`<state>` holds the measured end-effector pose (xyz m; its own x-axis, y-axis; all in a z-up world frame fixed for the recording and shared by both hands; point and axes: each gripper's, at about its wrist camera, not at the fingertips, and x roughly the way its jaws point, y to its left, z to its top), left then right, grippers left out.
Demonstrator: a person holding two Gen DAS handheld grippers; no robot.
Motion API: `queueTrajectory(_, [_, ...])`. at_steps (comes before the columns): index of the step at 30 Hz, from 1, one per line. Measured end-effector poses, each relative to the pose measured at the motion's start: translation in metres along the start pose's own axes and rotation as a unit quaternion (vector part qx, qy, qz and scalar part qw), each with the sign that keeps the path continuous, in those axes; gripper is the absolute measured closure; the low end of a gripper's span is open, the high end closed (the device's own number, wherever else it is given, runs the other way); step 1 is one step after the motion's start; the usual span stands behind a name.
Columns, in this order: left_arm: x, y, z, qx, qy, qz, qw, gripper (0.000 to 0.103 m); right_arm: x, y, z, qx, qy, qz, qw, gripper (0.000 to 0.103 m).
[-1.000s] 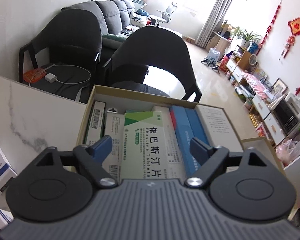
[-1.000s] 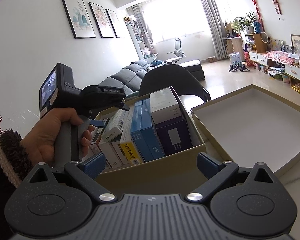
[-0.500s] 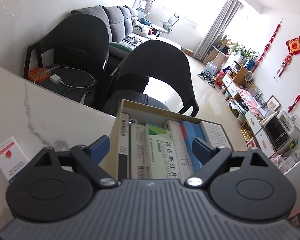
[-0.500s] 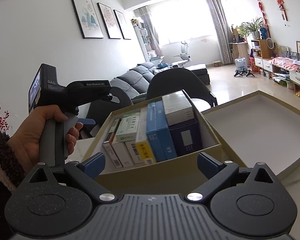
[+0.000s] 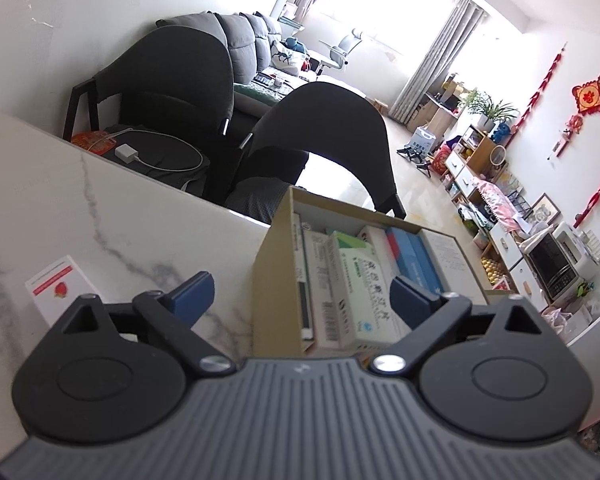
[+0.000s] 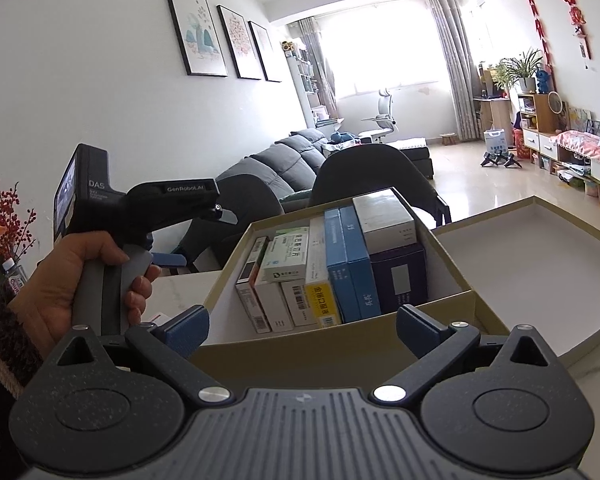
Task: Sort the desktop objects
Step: 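Move the left gripper to the white EDDING strawberry box on the table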
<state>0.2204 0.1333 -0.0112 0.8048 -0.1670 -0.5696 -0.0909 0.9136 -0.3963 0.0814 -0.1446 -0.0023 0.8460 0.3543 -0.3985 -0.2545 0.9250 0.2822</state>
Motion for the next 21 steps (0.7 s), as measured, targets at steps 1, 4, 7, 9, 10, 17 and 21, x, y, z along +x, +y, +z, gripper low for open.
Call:
queueTrajectory(1, [-0.002, 0.003, -0.001, 0.0, 0.0, 0.0, 1.0, 0.006, 0.0, 0.002, 0.0, -0.001, 0.0, 0.001, 1.0, 0.002])
queueTrajectory(4, [-0.008, 0.014, -0.006, 0.0, 0.0, 0.001, 1.0, 0.004, -0.002, 0.008, -0.003, -0.005, 0.0, 0.004, 1.0, 0.002])
queueTrajectory(7, [-0.013, 0.027, -0.012, -0.001, 0.001, 0.003, 1.0, 0.003, -0.002, 0.013, -0.006, -0.008, 0.001, 0.008, 1.0, 0.002])
queueTrajectory(9, [-0.019, 0.035, -0.015, 0.0, 0.003, 0.004, 1.0, 0.001, -0.002, 0.016, -0.007, -0.009, 0.001, 0.01, 1.0, 0.002])
queueTrajectory(10, [-0.021, 0.04, -0.016, -0.001, 0.005, 0.004, 1.0, 0.001, -0.001, 0.017, -0.008, -0.009, 0.002, 0.011, 1.0, 0.002])
queueTrajectory(17, [-0.031, 0.077, -0.023, -0.018, 0.013, 0.006, 0.9997, 0.0, -0.003, 0.023, -0.013, -0.011, 0.004, 0.014, 1.0, 0.002])
queueTrajectory(21, [-0.034, 0.093, -0.033, -0.025, 0.02, 0.016, 0.9994, 0.0, -0.003, 0.024, -0.015, -0.009, 0.004, 0.015, 1.0, 0.001])
